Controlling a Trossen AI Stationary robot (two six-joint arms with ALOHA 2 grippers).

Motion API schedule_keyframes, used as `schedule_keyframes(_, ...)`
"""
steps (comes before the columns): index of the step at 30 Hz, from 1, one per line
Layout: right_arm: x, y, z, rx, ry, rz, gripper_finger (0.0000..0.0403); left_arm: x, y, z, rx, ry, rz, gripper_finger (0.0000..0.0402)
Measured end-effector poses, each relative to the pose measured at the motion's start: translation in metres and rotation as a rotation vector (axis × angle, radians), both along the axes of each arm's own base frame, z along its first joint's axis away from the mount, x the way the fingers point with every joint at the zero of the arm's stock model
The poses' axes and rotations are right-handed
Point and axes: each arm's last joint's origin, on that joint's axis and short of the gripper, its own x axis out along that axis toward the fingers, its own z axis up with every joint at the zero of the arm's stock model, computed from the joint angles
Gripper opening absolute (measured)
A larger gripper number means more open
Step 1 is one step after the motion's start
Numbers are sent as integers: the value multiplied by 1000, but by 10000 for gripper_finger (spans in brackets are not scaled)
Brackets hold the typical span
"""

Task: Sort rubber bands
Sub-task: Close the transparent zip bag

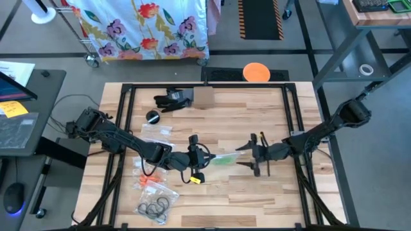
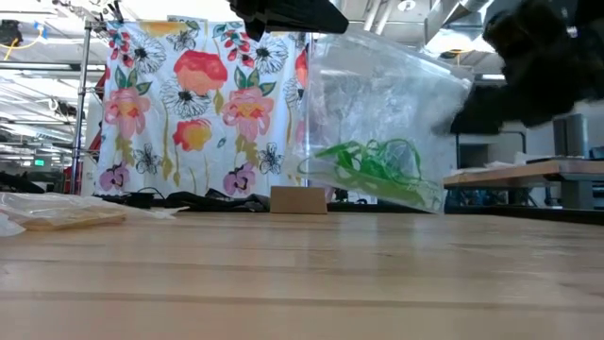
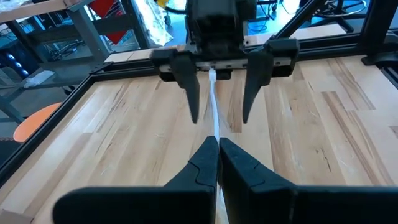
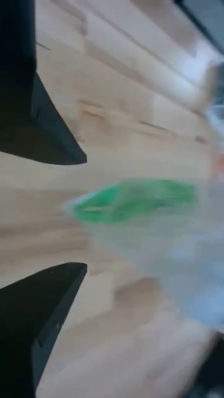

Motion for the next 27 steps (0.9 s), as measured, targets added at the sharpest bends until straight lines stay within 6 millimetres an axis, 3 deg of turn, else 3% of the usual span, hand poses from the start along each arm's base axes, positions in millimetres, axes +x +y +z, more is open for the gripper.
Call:
schedule_keyframes(4,6,-1,7,-31,-29,6,232,0,0,1,4,-9,-3,0)
schedule_keyframes(6,7,0,7,-53,17,11,177,0,0,1,4,-12,-4,0)
schedule_keyframes(9,11,2,10,-77,47,8,55,0,0,1,4,-12,-4,0)
schedule_keyframes(11,13,3,13,-102,33,19,18,0,0,1,0,-14,-3,0)
schedule_keyframes(18,14,8,18,-122,7,43,1,0,1,3,51,-20,51,8)
schedule_keyframes(27,13,8,17,-107,14,41,1,-3,-6,1,204,36,-31,125)
